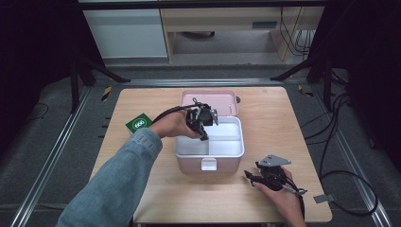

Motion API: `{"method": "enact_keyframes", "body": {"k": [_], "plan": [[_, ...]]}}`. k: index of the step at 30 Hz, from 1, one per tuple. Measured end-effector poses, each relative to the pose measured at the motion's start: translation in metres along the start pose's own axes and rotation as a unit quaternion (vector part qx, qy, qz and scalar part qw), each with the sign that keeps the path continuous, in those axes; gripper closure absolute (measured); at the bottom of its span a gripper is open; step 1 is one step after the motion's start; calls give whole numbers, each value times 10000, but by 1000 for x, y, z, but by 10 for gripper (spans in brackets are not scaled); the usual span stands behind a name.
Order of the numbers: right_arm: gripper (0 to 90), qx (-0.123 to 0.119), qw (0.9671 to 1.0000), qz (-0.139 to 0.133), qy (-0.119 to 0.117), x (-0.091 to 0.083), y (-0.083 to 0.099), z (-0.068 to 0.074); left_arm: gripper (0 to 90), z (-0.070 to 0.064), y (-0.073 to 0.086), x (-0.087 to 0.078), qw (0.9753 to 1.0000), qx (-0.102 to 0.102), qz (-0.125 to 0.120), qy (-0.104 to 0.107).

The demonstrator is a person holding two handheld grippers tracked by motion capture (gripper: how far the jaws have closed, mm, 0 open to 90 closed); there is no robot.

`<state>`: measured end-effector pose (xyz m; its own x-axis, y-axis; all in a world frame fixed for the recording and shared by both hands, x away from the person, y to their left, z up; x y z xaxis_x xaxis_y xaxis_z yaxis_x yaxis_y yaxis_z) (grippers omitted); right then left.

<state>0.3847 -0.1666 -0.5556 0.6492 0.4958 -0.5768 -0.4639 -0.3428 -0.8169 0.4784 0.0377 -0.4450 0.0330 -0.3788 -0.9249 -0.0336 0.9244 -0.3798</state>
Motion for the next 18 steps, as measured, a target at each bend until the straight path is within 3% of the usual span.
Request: {"method": "enact_keyframes", "body": {"k": [10,18], "plan": [[404,25,10000,-5,9,-2,0,-1,894,0,-2,-1,9999,101,69,39],[404,36,10000,-6,7,-2,0,-1,896,2,-2,-3,9996,179,57,195]]}}
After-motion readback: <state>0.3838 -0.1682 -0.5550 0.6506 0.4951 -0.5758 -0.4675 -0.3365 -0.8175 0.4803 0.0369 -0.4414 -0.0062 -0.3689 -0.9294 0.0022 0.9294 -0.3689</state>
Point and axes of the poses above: each handheld gripper's, and its own axes: x roughly forward along the jaws, y roughly out of its underside, z roughly to its left, the point moved 8 cm from there along x, roughly forward along the jaws, and after that the axes turned 6 degrees about -z, right-handed, at the moved point
